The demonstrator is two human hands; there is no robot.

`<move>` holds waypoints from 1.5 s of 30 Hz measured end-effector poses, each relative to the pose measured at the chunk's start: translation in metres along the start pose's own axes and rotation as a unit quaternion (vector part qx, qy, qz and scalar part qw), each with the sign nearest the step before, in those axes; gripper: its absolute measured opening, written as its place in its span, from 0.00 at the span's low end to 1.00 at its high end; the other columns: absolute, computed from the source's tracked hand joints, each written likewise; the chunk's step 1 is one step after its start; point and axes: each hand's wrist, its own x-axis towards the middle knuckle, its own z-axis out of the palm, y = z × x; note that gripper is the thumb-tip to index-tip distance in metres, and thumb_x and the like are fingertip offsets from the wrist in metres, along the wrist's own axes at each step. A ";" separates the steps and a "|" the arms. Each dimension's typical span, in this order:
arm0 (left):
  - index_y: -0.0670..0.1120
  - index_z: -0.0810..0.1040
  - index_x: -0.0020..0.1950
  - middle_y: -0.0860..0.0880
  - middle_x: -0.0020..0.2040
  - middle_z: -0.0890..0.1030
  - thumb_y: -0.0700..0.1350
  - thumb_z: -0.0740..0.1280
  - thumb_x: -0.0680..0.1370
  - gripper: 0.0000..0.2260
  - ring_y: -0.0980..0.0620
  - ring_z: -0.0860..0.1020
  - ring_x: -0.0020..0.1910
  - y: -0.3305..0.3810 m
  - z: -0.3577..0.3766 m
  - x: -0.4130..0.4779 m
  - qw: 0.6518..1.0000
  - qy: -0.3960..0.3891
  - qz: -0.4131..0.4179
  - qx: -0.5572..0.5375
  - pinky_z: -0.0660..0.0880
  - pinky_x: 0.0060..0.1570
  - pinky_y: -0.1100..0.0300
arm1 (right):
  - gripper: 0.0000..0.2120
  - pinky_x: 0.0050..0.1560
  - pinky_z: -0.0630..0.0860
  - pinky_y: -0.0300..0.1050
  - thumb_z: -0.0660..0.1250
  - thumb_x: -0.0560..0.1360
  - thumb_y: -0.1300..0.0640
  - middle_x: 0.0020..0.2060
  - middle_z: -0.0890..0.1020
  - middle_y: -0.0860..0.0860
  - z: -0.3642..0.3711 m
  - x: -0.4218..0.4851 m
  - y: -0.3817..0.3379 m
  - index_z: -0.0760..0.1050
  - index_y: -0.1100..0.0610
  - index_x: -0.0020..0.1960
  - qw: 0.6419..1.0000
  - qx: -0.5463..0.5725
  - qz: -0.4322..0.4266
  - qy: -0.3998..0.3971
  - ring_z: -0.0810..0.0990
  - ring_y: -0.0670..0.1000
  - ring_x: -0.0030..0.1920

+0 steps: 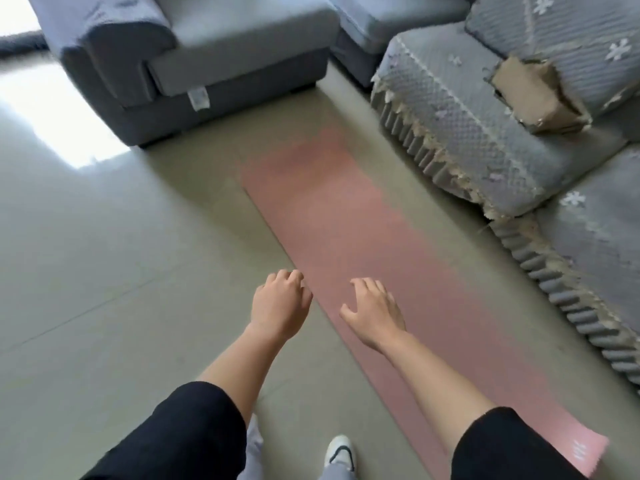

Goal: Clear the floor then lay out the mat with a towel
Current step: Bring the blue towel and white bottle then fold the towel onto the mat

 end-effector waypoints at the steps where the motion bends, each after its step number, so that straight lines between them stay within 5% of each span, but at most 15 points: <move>1: 0.45 0.74 0.61 0.45 0.61 0.77 0.47 0.57 0.78 0.15 0.44 0.73 0.60 -0.009 -0.018 -0.005 1.000 0.000 -0.023 -0.011 0.71 0.53 0.53 | 0.23 0.63 0.65 0.50 0.61 0.75 0.48 0.64 0.73 0.54 -0.010 0.000 -0.019 0.67 0.57 0.66 1.000 -0.005 -0.016 -0.013 0.68 0.56 0.66; 16: 0.45 0.72 0.64 0.46 0.66 0.73 0.48 0.58 0.78 0.17 0.46 0.70 0.65 -0.328 -0.281 -0.029 0.954 0.134 -0.262 -0.054 0.68 0.60 0.53 | 0.26 0.62 0.67 0.51 0.63 0.73 0.47 0.63 0.73 0.56 -0.026 0.091 -0.459 0.66 0.58 0.67 0.957 -0.088 -0.259 -0.096 0.68 0.57 0.65; 29: 0.44 0.72 0.65 0.44 0.67 0.72 0.46 0.58 0.77 0.18 0.44 0.68 0.66 -0.611 -0.459 -0.002 0.841 0.270 -0.459 -0.092 0.66 0.63 0.52 | 0.26 0.62 0.68 0.50 0.65 0.73 0.49 0.62 0.74 0.57 0.001 0.211 -0.851 0.66 0.60 0.67 0.849 -0.104 -0.505 -0.112 0.69 0.58 0.64; 39: 0.42 0.76 0.59 0.44 0.63 0.76 0.42 0.62 0.75 0.13 0.42 0.71 0.62 -0.816 -0.513 -0.015 0.726 0.350 -0.570 -0.158 0.69 0.59 0.51 | 0.24 0.61 0.69 0.52 0.64 0.74 0.50 0.61 0.74 0.57 0.086 0.243 -1.093 0.67 0.59 0.66 0.771 -0.175 -0.590 -0.165 0.70 0.58 0.63; 45: 0.40 0.77 0.58 0.42 0.63 0.76 0.40 0.63 0.75 0.13 0.43 0.72 0.64 -0.941 -0.510 -0.027 0.722 0.334 -0.582 -0.172 0.66 0.63 0.53 | 0.24 0.61 0.69 0.50 0.64 0.73 0.50 0.61 0.75 0.56 0.180 0.247 -1.205 0.67 0.58 0.66 0.763 -0.188 -0.582 -0.211 0.70 0.57 0.63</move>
